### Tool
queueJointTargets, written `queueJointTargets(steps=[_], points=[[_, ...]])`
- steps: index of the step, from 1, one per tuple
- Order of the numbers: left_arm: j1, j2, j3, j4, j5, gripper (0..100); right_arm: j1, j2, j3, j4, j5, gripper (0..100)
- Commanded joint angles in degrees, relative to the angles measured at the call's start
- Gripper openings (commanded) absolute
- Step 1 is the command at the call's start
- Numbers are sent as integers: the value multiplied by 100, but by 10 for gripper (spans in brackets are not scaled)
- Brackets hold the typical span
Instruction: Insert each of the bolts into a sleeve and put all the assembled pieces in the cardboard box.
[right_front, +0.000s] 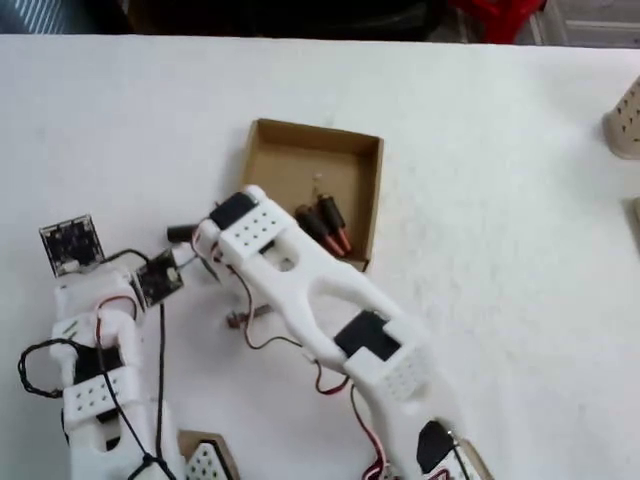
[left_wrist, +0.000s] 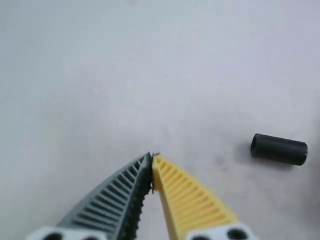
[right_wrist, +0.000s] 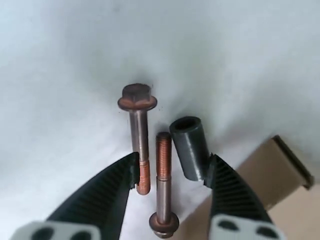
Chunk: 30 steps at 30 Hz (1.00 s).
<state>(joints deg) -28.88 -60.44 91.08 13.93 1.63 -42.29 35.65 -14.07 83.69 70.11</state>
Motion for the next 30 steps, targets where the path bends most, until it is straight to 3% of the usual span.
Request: queueJointTargets(steps=[1,5,10,22,30], points=[[119,-40,-387,-26,114,31,13,-479,615,-338,-580,207],[224,-31,-378,-26,114,31,-22,-998,1187,-954,-897,207],[321,4,-378,-26,105,31,-31,-1490,1415,-1015,-1222,208],[497,2738,-1644,-466,-176,31,-426,-1719,1451,-1015,-1811,208],[444,2967,-1811,-475,-176,31,-365,-2009,1433,-1015,-2057,208]])
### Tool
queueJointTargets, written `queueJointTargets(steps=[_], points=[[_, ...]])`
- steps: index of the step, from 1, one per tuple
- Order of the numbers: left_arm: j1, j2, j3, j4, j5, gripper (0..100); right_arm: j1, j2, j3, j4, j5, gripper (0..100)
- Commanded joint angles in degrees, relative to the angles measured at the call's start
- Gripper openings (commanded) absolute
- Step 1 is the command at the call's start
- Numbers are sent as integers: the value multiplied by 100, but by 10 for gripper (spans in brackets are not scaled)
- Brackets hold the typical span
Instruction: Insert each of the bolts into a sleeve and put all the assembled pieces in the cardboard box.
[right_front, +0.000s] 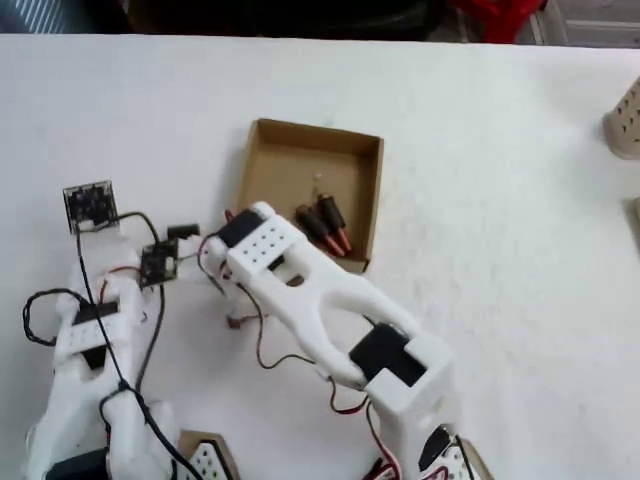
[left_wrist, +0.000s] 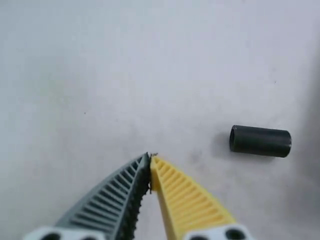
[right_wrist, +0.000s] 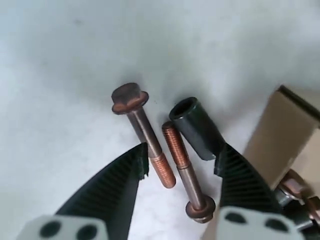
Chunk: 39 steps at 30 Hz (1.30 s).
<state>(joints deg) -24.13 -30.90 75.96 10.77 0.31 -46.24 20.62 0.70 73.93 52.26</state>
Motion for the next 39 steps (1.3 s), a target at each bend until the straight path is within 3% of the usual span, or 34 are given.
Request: queueJointTargets(steps=[1,8,12,27,36,39], points=[[-66,22,-299,-158,-44,31,40,-602,-44,-40,-378,208],[-84,57,-325,-44,-53,31,40,-936,-26,-13,-809,208],[-84,66,-510,316,-53,31,-31,-980,167,-31,-765,208],[-602,66,-580,316,-26,31,321,-1798,853,-347,-633,208],[-1182,57,-1046,1143,-35,31,567,-831,1011,-1024,440,207],[-1349,57,-1099,1160,308,31,462,-576,993,-1147,642,206]])
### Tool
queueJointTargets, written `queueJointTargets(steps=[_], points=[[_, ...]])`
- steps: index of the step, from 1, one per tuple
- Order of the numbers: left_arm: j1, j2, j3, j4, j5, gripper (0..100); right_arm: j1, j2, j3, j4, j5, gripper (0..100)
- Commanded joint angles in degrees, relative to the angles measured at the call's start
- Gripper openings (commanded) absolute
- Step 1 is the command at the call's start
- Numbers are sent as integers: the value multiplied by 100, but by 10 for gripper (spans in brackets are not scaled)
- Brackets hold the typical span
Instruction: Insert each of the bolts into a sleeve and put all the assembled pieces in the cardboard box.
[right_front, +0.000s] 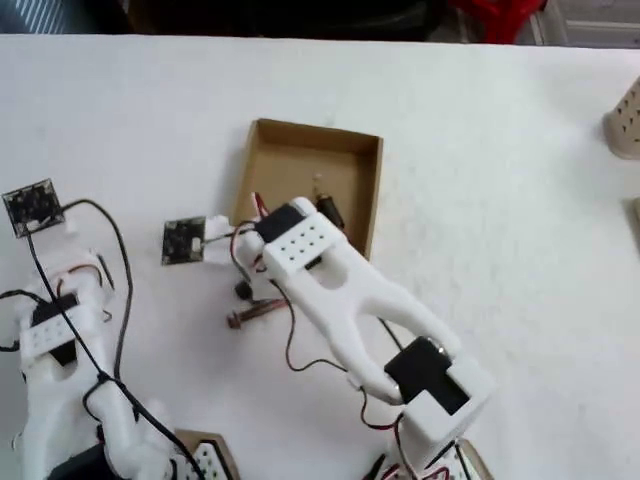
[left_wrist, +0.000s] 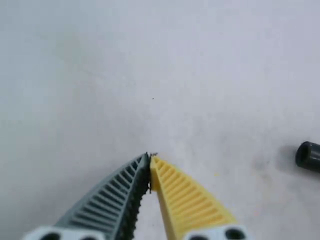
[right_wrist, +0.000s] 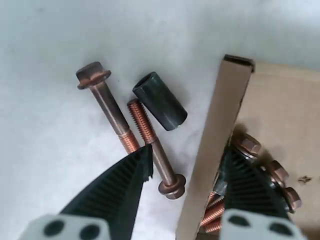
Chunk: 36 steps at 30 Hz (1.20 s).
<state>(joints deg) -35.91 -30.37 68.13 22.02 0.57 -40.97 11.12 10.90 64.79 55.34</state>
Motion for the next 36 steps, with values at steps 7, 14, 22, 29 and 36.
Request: queueJointTargets(steps=[7,14,22,29,36], points=[[-444,242,-466,18,580,31,-541,470,-9,-268,369,206],[-453,1587,-1354,255,580,31,-576,374,0,-541,325,205],[-435,1657,-1521,422,580,31,66,-1218,360,-620,114,207],[-479,1684,-1556,422,870,31,-462,-1938,1723,-1332,141,205],[-708,1692,-1556,299,1319,31,-813,-1930,1908,-1349,141,205]])
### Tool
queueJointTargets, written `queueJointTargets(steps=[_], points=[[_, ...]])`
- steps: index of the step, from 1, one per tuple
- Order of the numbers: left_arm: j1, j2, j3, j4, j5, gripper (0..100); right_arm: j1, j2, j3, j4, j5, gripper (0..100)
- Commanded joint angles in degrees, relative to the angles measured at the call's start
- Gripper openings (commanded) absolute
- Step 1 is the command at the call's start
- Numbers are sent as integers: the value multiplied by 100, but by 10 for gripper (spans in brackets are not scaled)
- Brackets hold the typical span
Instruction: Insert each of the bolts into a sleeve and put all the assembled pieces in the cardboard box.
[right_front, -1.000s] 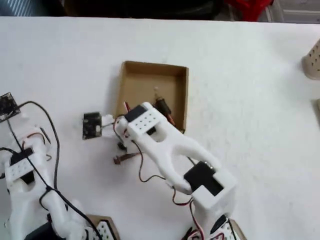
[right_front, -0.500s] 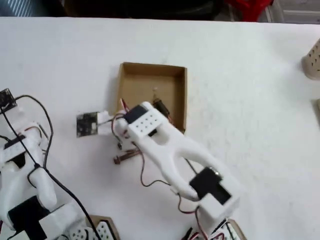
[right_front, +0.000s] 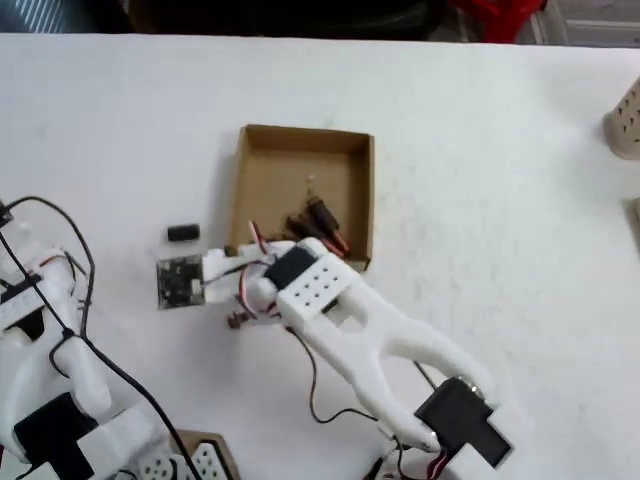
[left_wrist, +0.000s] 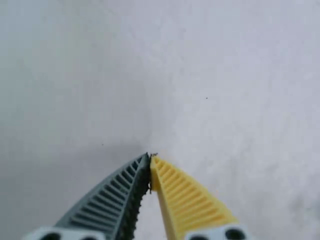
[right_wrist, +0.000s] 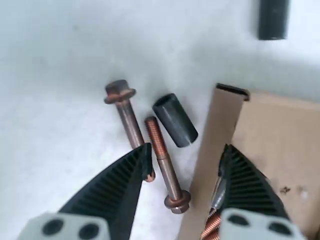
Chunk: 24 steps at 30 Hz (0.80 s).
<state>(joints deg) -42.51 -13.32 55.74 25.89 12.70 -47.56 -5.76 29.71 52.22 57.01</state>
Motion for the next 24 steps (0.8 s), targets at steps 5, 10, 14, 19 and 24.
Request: queueJointTargets(steps=[5,10,14,19,24], points=[[-31,-13,-316,-88,105,31,-295,-189,88,-119,-26,205],[-22,-13,-308,-88,105,31,-470,514,-114,-233,-26,205],[-22,-13,-299,-88,105,31,-400,1209,-782,-189,-26,205],[-22,-13,-299,-88,105,31,-13,1763,-1415,-75,-26,205],[-22,-13,-299,-88,105,31,163,2141,-1873,207,62,205]])
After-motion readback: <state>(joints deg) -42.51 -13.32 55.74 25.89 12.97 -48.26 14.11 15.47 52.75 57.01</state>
